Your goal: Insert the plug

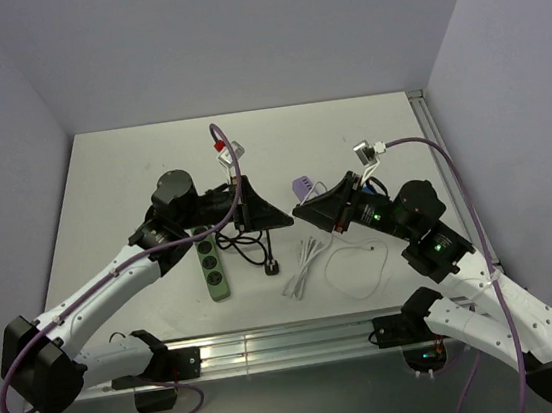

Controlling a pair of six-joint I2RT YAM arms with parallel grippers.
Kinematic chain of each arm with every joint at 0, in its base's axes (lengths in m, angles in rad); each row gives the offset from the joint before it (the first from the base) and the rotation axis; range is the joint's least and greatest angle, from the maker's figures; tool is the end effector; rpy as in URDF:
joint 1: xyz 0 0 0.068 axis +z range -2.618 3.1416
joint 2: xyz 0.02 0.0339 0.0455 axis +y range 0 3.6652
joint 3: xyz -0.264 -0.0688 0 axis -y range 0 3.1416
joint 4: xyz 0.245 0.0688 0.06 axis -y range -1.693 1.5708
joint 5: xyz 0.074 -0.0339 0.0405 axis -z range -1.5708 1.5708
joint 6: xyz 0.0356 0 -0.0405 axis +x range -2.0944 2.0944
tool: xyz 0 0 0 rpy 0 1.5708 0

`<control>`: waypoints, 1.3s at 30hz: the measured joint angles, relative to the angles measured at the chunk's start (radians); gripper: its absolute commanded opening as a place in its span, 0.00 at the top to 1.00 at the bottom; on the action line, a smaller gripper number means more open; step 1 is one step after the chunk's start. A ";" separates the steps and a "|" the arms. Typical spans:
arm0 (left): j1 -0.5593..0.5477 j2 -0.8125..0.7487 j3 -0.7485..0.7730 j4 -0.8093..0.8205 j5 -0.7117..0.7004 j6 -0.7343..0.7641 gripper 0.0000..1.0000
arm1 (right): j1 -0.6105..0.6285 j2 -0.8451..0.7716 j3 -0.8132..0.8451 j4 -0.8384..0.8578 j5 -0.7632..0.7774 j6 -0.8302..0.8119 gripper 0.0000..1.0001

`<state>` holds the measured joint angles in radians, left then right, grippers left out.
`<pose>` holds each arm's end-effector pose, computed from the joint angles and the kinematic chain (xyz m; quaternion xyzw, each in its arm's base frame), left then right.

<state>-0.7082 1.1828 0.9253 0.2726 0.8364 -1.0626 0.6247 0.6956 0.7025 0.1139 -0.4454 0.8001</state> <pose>0.1880 -0.1958 0.3550 0.1718 0.6822 -0.6844 0.1915 0.1267 0.1103 0.3572 -0.1080 0.6588 0.5880 0.4567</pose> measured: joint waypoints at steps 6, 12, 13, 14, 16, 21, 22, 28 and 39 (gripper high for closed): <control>0.000 0.008 -0.001 0.002 0.004 0.000 1.00 | 0.002 0.027 0.000 0.005 -0.001 0.013 0.73; 0.001 0.013 -0.001 0.000 0.007 0.012 1.00 | 0.001 0.029 0.006 0.005 -0.004 0.030 1.00; 0.001 0.013 -0.001 -0.002 0.007 0.018 0.99 | 0.001 0.029 0.006 0.003 -0.005 0.033 1.00; 0.001 0.013 -0.001 -0.005 0.005 0.029 0.94 | 0.001 0.031 0.006 0.001 -0.004 0.033 1.00; 0.001 0.013 0.000 -0.026 -0.010 0.048 0.62 | 0.001 0.035 0.009 -0.012 0.000 0.032 1.00; -0.004 0.014 0.002 -0.132 -0.107 0.109 0.38 | 0.002 0.059 0.045 -0.097 0.084 0.010 1.00; -0.004 0.014 0.003 -0.152 -0.127 0.124 0.38 | 0.002 0.062 0.055 -0.117 0.106 0.007 1.00; -0.004 0.007 0.003 -0.257 -0.246 0.186 0.29 | 0.002 0.064 0.078 -0.216 0.250 -0.022 1.00; -0.005 -0.180 -0.168 -0.264 -0.621 0.193 0.48 | 0.002 0.135 0.144 -0.435 0.645 0.047 1.00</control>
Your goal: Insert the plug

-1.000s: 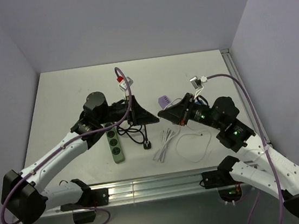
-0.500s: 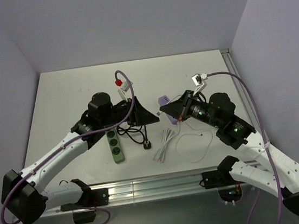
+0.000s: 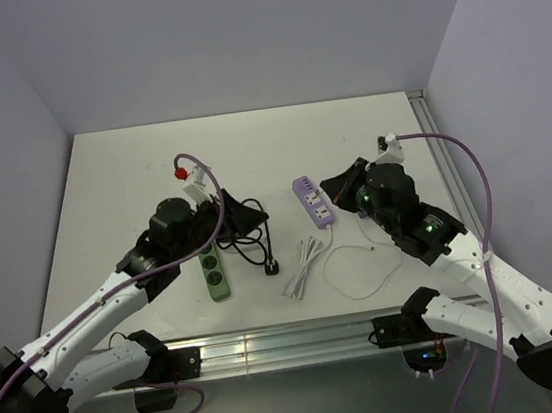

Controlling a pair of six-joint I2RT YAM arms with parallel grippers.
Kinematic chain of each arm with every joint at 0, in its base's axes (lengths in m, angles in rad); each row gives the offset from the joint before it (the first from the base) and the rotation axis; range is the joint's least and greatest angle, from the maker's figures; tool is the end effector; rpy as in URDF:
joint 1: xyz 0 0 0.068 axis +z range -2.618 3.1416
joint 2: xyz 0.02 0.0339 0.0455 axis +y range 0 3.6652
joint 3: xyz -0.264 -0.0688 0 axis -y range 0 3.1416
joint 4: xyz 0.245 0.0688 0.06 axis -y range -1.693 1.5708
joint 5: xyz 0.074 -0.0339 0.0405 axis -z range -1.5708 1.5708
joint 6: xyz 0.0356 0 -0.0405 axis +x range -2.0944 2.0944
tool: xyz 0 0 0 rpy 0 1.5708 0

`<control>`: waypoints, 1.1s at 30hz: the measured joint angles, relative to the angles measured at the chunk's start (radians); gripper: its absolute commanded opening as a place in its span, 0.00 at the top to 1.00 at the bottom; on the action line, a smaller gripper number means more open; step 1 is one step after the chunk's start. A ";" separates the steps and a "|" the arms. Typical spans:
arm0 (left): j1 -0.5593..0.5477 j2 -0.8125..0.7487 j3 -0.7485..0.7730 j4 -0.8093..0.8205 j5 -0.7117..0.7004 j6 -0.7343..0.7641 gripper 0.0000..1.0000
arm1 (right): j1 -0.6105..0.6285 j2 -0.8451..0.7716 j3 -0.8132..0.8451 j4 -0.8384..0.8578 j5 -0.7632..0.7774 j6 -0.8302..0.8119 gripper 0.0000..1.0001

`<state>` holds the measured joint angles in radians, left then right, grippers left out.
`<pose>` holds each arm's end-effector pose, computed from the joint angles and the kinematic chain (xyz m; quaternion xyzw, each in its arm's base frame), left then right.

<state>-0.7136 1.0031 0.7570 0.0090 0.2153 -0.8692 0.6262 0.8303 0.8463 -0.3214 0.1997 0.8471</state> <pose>0.1735 -0.1602 0.3090 0.0055 0.7840 -0.4968 0.3721 0.1579 0.1055 0.3395 0.1470 0.7910 0.3357 0.4898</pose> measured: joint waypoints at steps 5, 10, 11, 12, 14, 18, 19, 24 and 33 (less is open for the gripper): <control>-0.039 0.121 -0.091 0.096 -0.085 -0.041 0.69 | 0.000 0.157 0.114 -0.122 0.194 0.116 1.00; -0.105 0.279 -0.089 0.148 -0.143 -0.043 0.89 | 0.000 0.304 0.178 -0.196 0.329 0.211 1.00; -0.113 0.307 -0.083 0.151 -0.154 -0.038 0.92 | 0.000 0.328 0.187 -0.212 0.349 0.225 1.00; -0.118 0.333 -0.077 0.152 -0.161 -0.038 0.94 | 0.000 0.352 0.196 -0.226 0.366 0.240 1.00; -0.119 0.380 -0.061 0.153 -0.171 -0.034 0.96 | 0.000 0.391 0.212 -0.241 0.390 0.257 1.00; -0.119 0.480 -0.011 0.153 -0.188 -0.030 0.98 | -0.012 0.458 0.251 -0.251 0.412 0.263 1.00; -0.120 0.507 0.003 0.153 -0.188 -0.029 0.99 | -0.020 0.469 0.257 -0.250 0.409 0.262 1.00; -0.129 0.638 0.061 0.164 -0.182 -0.027 1.00 | -0.100 0.486 0.256 -0.242 0.381 0.250 1.00; -0.212 0.773 0.076 0.188 -0.161 -0.068 1.00 | -0.156 0.441 0.204 -0.217 0.364 0.227 1.00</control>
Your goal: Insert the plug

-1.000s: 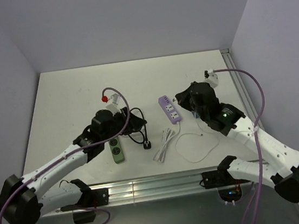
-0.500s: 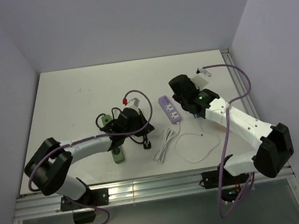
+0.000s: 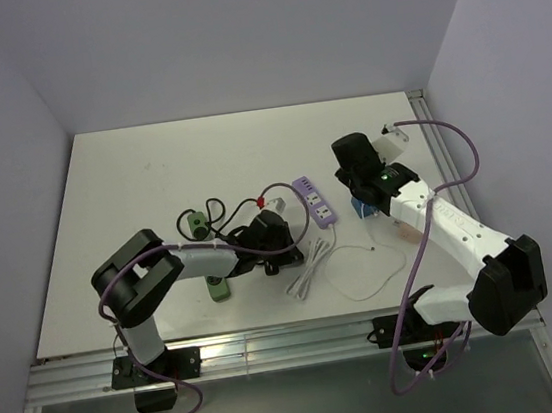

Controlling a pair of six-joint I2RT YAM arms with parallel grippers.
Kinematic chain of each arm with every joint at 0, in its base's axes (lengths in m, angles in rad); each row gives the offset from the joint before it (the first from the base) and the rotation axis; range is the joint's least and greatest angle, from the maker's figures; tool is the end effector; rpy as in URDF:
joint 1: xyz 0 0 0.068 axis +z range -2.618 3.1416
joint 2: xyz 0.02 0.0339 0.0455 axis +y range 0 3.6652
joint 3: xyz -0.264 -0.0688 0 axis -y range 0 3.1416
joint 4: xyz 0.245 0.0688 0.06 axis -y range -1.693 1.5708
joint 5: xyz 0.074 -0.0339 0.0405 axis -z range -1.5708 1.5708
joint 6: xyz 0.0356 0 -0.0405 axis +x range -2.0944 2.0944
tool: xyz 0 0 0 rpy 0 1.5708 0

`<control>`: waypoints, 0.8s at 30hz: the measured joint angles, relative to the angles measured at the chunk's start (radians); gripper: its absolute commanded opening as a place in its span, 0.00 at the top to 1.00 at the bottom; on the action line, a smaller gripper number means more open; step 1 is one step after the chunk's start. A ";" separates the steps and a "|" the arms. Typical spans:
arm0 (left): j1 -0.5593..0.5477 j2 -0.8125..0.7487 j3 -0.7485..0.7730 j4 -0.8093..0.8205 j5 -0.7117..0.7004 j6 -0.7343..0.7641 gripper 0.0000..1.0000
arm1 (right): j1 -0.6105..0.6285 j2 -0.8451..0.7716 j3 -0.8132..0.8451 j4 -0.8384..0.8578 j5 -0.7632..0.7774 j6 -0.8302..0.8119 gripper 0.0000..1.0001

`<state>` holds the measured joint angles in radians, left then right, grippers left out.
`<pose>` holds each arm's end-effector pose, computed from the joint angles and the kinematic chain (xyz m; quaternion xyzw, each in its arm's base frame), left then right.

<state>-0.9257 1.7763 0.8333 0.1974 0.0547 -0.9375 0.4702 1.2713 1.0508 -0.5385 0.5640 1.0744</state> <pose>0.2070 -0.2783 0.1346 0.0056 0.9158 -0.3366 0.2190 0.2492 0.1053 0.2991 0.3675 0.8098 0.0815 0.4501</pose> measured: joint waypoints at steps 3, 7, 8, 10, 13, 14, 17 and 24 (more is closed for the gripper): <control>-0.035 0.044 0.031 0.040 0.033 -0.022 1.00 | -0.005 -0.014 -0.020 0.003 -0.008 -0.006 1.00; -0.081 0.093 0.033 0.135 0.114 -0.058 1.00 | -0.017 -0.032 -0.041 0.003 -0.017 -0.022 1.00; -0.091 0.103 0.033 0.156 0.137 -0.070 1.00 | -0.020 -0.037 -0.045 0.003 -0.020 -0.026 1.00; -0.109 0.124 0.033 0.194 0.174 -0.090 1.00 | -0.028 -0.050 -0.051 0.003 -0.026 -0.035 1.00; -0.135 0.152 0.033 0.243 0.220 -0.123 1.00 | -0.040 -0.067 -0.059 0.006 -0.031 -0.048 1.00; -0.142 0.158 0.035 0.251 0.231 -0.126 1.00 | -0.044 -0.069 -0.059 0.008 -0.034 -0.053 1.00; -0.157 0.167 0.038 0.269 0.257 -0.131 1.00 | -0.054 -0.063 -0.059 0.016 -0.042 -0.066 1.00; -0.161 0.038 -0.022 0.209 0.143 -0.094 0.85 | -0.055 0.024 -0.046 0.030 -0.069 -0.072 1.00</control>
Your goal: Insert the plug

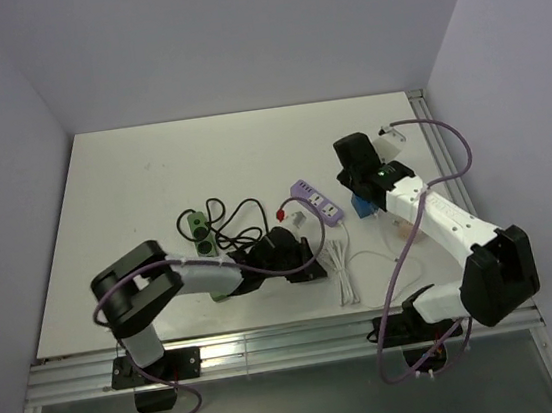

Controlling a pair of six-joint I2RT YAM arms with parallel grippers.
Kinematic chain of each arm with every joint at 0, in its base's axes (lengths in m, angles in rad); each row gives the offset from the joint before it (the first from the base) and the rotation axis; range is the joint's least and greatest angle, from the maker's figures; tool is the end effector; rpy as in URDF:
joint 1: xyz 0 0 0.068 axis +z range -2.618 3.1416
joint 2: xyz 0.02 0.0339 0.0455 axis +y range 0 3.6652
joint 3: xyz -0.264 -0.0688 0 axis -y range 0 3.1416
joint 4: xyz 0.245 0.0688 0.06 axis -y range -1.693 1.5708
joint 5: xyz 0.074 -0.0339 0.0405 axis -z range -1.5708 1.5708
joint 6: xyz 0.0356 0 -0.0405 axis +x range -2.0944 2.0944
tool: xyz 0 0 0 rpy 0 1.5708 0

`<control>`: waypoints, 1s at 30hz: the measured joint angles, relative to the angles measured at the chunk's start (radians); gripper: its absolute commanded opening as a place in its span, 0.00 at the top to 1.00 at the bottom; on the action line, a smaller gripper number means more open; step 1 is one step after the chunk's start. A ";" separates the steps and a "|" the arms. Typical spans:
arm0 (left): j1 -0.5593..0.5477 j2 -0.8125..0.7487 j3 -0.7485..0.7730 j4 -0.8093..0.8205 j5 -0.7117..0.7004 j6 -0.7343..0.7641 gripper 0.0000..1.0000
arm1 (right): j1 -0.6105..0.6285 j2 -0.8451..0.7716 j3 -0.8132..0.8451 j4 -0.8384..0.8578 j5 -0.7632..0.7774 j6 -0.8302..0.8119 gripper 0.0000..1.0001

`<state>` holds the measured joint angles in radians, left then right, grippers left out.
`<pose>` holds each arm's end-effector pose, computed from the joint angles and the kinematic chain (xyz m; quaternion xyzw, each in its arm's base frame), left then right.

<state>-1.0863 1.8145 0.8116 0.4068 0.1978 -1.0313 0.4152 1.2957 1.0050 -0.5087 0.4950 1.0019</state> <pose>0.1597 -0.3184 0.1343 0.0704 0.8777 -0.4490 0.1522 0.2572 0.0949 0.2793 0.3480 0.8333 0.0650 0.4247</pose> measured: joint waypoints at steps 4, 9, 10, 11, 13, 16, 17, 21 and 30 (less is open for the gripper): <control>0.000 -0.241 -0.083 -0.081 -0.180 0.047 0.52 | 0.025 0.092 0.063 -0.004 0.019 0.014 1.00; 0.000 -0.562 -0.176 -0.184 -0.373 0.069 0.47 | 0.102 0.246 0.215 -0.060 0.083 0.086 1.00; 0.000 -0.614 -0.183 -0.217 -0.411 0.068 0.46 | 0.116 0.283 0.253 -0.079 0.099 0.110 1.00; 0.000 -0.667 -0.186 -0.259 -0.453 0.064 0.46 | 0.127 0.314 0.284 -0.096 0.111 0.129 1.00; 0.000 -0.768 -0.186 -0.347 -0.529 0.055 0.41 | 0.149 0.372 0.334 -0.126 0.134 0.167 1.00; 0.000 -0.911 -0.186 -0.476 -0.628 0.032 0.35 | 0.180 0.446 0.393 -0.188 0.172 0.225 1.00; 0.000 -0.945 -0.185 -0.509 -0.652 0.023 0.35 | 0.186 0.467 0.412 -0.204 0.179 0.241 1.00; 0.000 -1.078 -0.177 -0.686 -0.755 -0.012 0.32 | 0.212 0.558 0.487 -0.281 0.230 0.309 1.00; 0.000 -1.242 -0.175 -0.855 -0.841 -0.036 0.34 | 0.262 0.681 0.571 -0.421 0.341 0.424 1.00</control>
<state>-1.0863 0.5720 0.6361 -0.4484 -0.6430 -1.0672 0.6769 1.9762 1.5757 -0.9298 0.8360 1.4261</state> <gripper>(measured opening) 0.666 0.035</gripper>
